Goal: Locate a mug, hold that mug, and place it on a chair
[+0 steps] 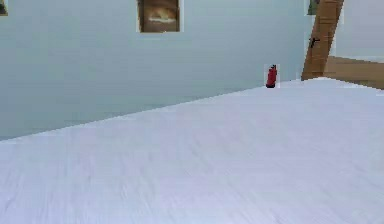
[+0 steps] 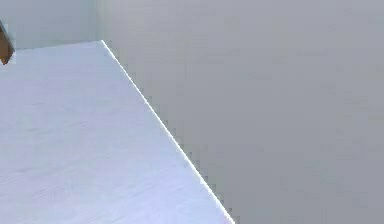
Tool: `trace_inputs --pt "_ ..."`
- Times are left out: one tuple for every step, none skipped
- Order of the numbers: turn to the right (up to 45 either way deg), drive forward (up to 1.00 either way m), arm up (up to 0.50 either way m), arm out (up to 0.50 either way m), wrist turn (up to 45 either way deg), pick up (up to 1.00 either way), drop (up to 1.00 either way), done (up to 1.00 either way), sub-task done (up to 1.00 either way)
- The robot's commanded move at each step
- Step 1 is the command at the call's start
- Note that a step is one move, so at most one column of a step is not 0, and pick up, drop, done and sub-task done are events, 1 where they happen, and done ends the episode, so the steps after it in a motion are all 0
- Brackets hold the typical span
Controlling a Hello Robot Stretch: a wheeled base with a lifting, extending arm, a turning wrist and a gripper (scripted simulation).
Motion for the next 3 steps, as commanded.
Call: trace_inputs --pt "39.0 0.0 0.0 0.0 0.0 0.0 0.0 0.0 0.0" --pt "0.0 1.0 0.0 0.0 0.0 0.0 0.0 0.0 0.0" --pt "0.0 1.0 0.0 0.0 0.0 0.0 0.0 0.0 0.0"
